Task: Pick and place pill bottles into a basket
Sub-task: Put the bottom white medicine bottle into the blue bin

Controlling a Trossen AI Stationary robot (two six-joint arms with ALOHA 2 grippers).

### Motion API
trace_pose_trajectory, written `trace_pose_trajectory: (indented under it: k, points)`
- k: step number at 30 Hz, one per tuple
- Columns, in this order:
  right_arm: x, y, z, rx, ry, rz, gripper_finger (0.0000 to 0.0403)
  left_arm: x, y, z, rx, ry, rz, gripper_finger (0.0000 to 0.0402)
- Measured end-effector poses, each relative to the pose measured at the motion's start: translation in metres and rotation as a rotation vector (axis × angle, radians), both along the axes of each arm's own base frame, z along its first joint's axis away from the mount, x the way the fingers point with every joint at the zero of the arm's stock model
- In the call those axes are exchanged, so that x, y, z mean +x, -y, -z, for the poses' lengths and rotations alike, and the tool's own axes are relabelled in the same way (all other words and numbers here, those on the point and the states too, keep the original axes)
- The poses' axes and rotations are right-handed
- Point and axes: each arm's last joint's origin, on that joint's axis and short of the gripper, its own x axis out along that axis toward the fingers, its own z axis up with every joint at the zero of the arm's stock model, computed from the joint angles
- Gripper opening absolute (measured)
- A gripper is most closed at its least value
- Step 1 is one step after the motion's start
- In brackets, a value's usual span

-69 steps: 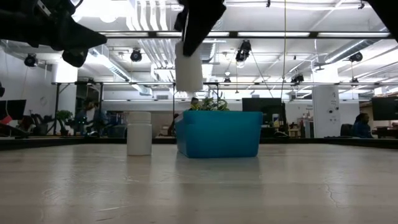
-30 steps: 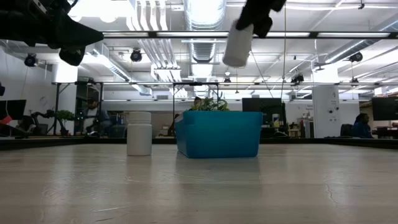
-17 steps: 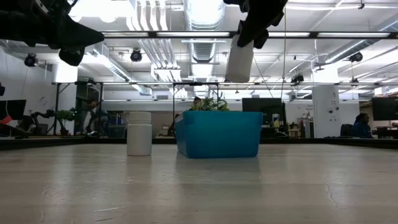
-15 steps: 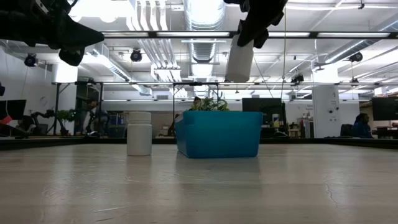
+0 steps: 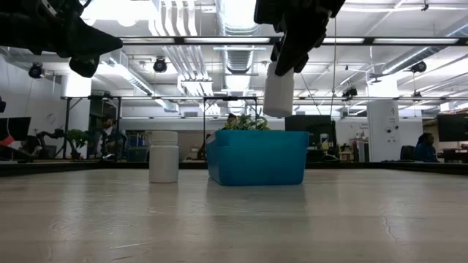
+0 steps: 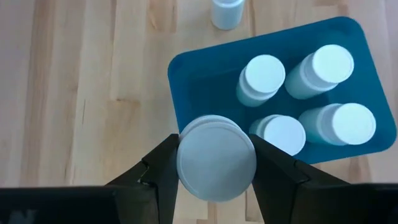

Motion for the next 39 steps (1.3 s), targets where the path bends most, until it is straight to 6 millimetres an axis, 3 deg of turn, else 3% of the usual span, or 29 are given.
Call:
trace_pose_trajectory:
  k: [29, 39]
  points:
    - [-0.001, 0.011, 0.015, -0.014, -0.027, -0.013, 0.015, 0.0, 0.0, 0.0, 0.0, -0.002, -0.001, 0.0]
    - [0.011, 0.013, 0.035, -0.012, -0.074, -0.033, 0.015, 0.0, 0.0, 0.0, 0.001, 0.0, -0.002, 0.0]
